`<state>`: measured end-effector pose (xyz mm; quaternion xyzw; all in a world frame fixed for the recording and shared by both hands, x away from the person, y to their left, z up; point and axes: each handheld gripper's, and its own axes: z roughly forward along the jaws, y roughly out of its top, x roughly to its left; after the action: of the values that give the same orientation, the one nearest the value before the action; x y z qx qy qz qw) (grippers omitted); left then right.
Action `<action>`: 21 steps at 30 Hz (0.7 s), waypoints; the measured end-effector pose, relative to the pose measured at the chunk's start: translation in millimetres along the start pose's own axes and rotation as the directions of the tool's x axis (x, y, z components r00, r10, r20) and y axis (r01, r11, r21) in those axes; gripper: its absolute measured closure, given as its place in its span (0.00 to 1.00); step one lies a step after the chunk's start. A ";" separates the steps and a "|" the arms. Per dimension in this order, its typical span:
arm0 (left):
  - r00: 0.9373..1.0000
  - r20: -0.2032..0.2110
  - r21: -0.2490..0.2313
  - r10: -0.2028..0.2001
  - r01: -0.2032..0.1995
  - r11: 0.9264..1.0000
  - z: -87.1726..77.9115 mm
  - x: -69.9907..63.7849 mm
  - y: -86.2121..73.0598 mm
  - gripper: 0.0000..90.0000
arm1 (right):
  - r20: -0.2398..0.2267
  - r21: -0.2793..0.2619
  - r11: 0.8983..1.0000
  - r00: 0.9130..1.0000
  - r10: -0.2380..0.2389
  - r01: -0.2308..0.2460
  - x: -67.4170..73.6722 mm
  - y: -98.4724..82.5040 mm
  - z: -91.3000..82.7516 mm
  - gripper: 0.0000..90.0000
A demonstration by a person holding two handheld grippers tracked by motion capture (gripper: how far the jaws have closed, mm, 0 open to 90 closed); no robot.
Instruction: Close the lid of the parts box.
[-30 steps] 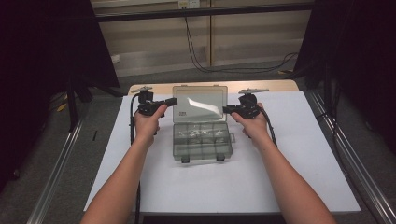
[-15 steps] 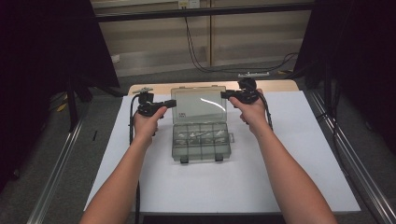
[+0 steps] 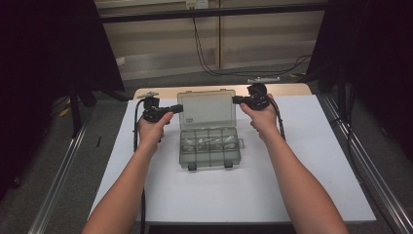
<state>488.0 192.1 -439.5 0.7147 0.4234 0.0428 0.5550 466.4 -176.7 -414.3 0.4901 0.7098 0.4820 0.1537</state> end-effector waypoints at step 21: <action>0.980 0.095 -0.029 -0.172 0.175 0.984 -14.0 2.9 27.4 1.00 | 0.018 -0.186 0.973 0.991 -0.135 0.137 20.5 -29.1 -29.7 0.94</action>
<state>497.7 203.9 -412.7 0.6658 0.4573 -0.0311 0.5887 420.2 -176.8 -418.9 0.4251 0.6930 0.5333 0.2336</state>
